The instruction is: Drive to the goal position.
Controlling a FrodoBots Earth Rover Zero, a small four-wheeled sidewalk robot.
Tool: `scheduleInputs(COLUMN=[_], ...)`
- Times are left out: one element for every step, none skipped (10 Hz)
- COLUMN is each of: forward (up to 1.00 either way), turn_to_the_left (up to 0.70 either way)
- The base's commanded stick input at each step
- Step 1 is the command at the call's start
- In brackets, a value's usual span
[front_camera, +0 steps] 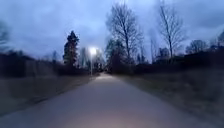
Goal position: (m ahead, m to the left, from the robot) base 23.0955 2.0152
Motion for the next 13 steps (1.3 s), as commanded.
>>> scheduleInputs(forward=[1.00,1.00,1.00,1.00,1.00,1.00,1.00,1.00,1.00,1.00,1.00,1.00,1.00], turn_to_the_left=[0.00,0.00,0.00,0.00,0.00,0.00,0.00,0.00,0.00,0.00,0.00,0.00,0.00])
